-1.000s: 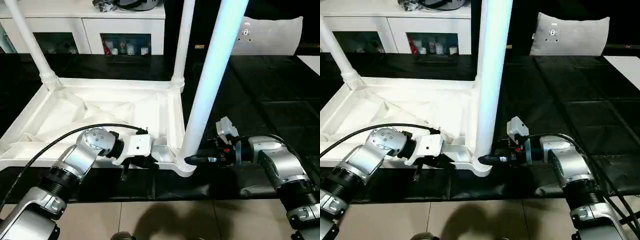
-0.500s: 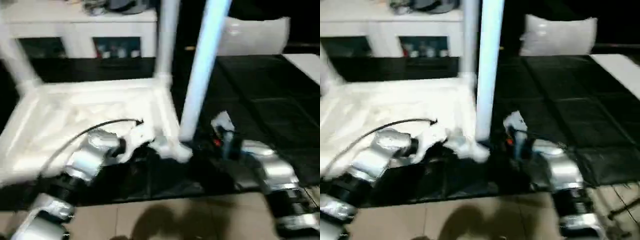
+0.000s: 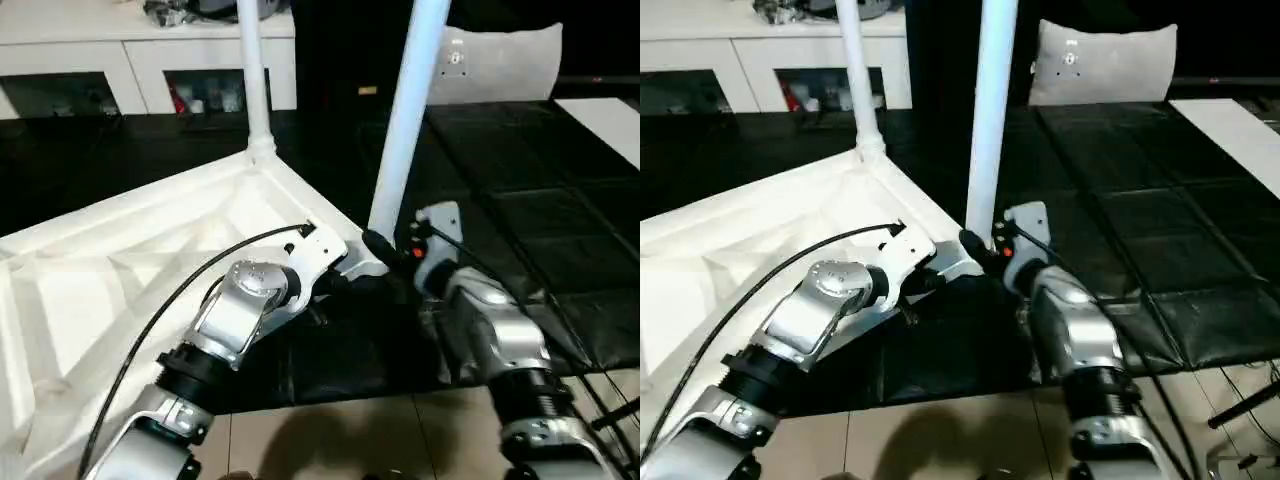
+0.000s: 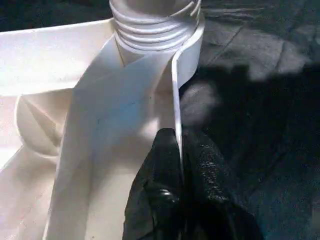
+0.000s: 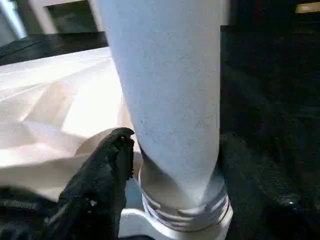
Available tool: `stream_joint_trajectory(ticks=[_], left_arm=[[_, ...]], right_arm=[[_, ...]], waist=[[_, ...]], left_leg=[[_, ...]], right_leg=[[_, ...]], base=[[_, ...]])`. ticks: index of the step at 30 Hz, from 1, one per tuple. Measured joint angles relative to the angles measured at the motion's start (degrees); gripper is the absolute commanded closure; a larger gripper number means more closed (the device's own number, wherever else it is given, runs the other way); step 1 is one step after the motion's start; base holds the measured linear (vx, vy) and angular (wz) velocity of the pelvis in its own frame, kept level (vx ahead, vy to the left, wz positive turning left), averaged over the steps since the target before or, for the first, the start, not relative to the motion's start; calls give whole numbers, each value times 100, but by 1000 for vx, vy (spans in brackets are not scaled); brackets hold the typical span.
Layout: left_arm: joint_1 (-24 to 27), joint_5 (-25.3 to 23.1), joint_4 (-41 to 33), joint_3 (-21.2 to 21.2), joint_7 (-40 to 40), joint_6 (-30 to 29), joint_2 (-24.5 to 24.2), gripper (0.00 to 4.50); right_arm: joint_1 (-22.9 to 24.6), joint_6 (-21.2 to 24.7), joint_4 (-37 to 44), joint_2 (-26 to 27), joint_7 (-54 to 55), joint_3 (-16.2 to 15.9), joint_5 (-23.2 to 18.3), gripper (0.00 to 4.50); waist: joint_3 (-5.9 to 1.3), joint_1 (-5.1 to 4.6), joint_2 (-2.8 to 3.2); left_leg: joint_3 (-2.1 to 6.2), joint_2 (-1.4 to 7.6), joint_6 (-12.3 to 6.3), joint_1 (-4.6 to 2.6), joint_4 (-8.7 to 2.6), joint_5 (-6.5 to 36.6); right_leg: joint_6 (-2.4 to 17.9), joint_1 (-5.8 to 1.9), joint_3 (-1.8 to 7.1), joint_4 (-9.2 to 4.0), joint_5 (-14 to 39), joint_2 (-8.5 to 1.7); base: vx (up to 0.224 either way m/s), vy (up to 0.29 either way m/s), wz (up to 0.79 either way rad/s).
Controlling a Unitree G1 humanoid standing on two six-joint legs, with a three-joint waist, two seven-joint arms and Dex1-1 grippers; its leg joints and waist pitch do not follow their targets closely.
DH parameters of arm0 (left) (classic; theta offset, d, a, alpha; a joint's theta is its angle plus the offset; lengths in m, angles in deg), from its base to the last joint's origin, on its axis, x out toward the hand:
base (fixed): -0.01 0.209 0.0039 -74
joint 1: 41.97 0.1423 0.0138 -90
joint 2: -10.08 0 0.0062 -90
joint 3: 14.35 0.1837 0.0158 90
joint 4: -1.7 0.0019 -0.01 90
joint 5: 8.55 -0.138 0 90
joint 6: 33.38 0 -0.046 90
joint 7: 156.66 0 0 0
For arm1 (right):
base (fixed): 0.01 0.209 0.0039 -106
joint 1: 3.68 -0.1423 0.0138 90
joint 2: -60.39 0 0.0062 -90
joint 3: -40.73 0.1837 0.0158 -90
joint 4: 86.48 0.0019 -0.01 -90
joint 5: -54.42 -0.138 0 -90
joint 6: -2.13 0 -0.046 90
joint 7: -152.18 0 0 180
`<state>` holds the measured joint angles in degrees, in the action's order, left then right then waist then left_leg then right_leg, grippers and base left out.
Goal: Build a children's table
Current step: Rotate leg to tighten
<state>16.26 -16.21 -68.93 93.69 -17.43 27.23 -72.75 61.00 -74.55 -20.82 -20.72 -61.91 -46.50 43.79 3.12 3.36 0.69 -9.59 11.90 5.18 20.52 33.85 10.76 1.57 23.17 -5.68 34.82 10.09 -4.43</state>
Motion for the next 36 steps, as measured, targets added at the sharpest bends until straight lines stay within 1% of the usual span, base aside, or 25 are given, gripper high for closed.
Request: stream_joint_trajectory(ticks=[1,2,3,6,8,9,13,15,18,20,21,23,24,26,28,30,32,33,34,36], left_arm=[[0,0,4,20,-29,40,-52,450],[0,1,13,49,-68,113,-120,450],[0,1,34,68,-142,216,-213,450],[-2,3,120,102,-409,551,-474,450],[-4,5,149,122,-597,707,-602,450],[-8,16,155,156,-759,817,-714,450],[-12,66,163,263,-1290,1175,-1060,450],[-11,135,160,334,-1644,1366,-1262,450],[-7,232,135,502,-2250,1767,-1619,450],[13,271,104,582,-2632,1982,-1789,450],[11,272,103,617,-2796,2108,-1854,450],[10,280,79,678,-3009,2239,-1911,450],[8,284,67,707,-3089,2302,-1938,450],[-9,290,66,770,-3249,2424,-1995,450],[-11,296,66,796,-3311,2481,-2002,450],[-14,309,62,813,-3385,2490,-2007,450],[-15,327,61,825,-3397,2498,-2009,450],[-15,337,61,833,-3401,2521,-2011,450],[-15,348,62,841,-3419,2546,-2014,450],[-16,354,62,841,-3496,2587,-2014,450]], right_arm=[[15,-13,3,-66,-102,-15,-30,117],[50,-31,34,-177,-275,-50,-58,117],[85,-43,91,-385,-554,-101,-88,104],[139,-103,180,-874,-1422,-316,-132,86],[147,-143,184,-1066,-1827,-365,-167,71],[147,-174,201,-1249,-2088,-424,-201,71],[114,-378,258,-1648,-2716,-495,-217,71],[73,-434,240,-1854,-2998,-514,-218,71],[-43,-471,149,-1990,-3435,-603,-250,71],[-92,-466,109,-2074,-3664,-651,-275,71],[-141,-454,99,-2076,-3801,-707,-299,97],[-151,-390,100,-2077,-4011,-793,-341,105],[-151,-343,101,-2083,-4136,-844,-355,124],[-145,-247,104,-2087,-4349,-955,-423,124],[-130,-216,109,-2082,-4457,-1011,-472,156],[-118,-148,143,-2079,-4586,-1071,-506,163],[-116,-127,167,-2059,-4633,-1122,-526,189],[-116,-127,167,-2047,-4642,-1147,-527,189],[-116,-134,165,-2035,-4654,-1162,-526,204],[-116,-157,160,-1987,-4724,-1212,-526,218]], waist=[[1,5,2],[2,15,4],[3,23,2],[3,15,2],[3,29,2],[3,42,2],[3,80,2],[3,129,2],[2,175,2],[3,224,2],[2,243,2],[2,270,0],[2,278,0],[2,286,0],[2,302,0],[2,309,0],[1,311,0],[2,316,0],[1,318,0],[1,319,0]], left_leg=[[0,0,0,0,0,0],[0,-1,0,0,2,-1],[0,0,0,0,3,-1],[-1,0,0,-1,5,-1],[-1,0,0,0,5,-1],[-1,0,0,0,5,-1],[-1,0,0,0,5,-1],[-1,0,0,-2,4,-1],[-2,1,0,-6,5,-1],[-4,1,0,-25,7,-2],[-5,0,0,-30,10,-1],[-7,-2,-1,-34,11,-1],[-7,-2,-1,-34,12,-1],[-8,-2,-1,-36,12,-1],[-8,-1,0,-38,12,-1],[-8,-1,0,-38,12,-1],[-8,-1,0,-39,12,-1],[-8,-1,0,-38,12,-1],[-8,-1,0,-38,12,-1],[-8,-1,0,-38,12,-1]], right_leg=[[1,0,0,0,-1,0],[2,0,0,0,-2,-1],[3,0,0,0,-2,-1],[3,-1,1,1,-4,0],[2,-1,0,1,-4,0],[2,-1,1,1,-3,0],[2,-1,1,0,-3,0],[2,-1,1,1,-3,0],[2,-2,1,5,-3,0],[3,-3,1,5,-3,-2],[4,-3,2,7,-4,-5],[4,-9,3,7,-4,-8],[4,-9,4,7,-4,-9],[4,-9,5,7,-4,-9],[4,-9,5,11,-4,-9],[4,-9,5,11,-4,-9],[4,-9,5,11,-4,-9],[3,-9,5,11,-4,-9],[3,-9,5,11,-4,-9],[3,-9,5,11,-3,-9]], base=[[0,0,0],[0,0,0],[0,0,0],[0,0,0],[0,0,0],[0,0,0],[0,0,0],[0,0,0],[0,0,0],[0,0,0],[0,0,0],[0,0,0],[0,0,0],[0,0,0],[0,0,0],[0,0,0],[0,0,0],[0,0,0],[0,0,0],[0,0,0]])
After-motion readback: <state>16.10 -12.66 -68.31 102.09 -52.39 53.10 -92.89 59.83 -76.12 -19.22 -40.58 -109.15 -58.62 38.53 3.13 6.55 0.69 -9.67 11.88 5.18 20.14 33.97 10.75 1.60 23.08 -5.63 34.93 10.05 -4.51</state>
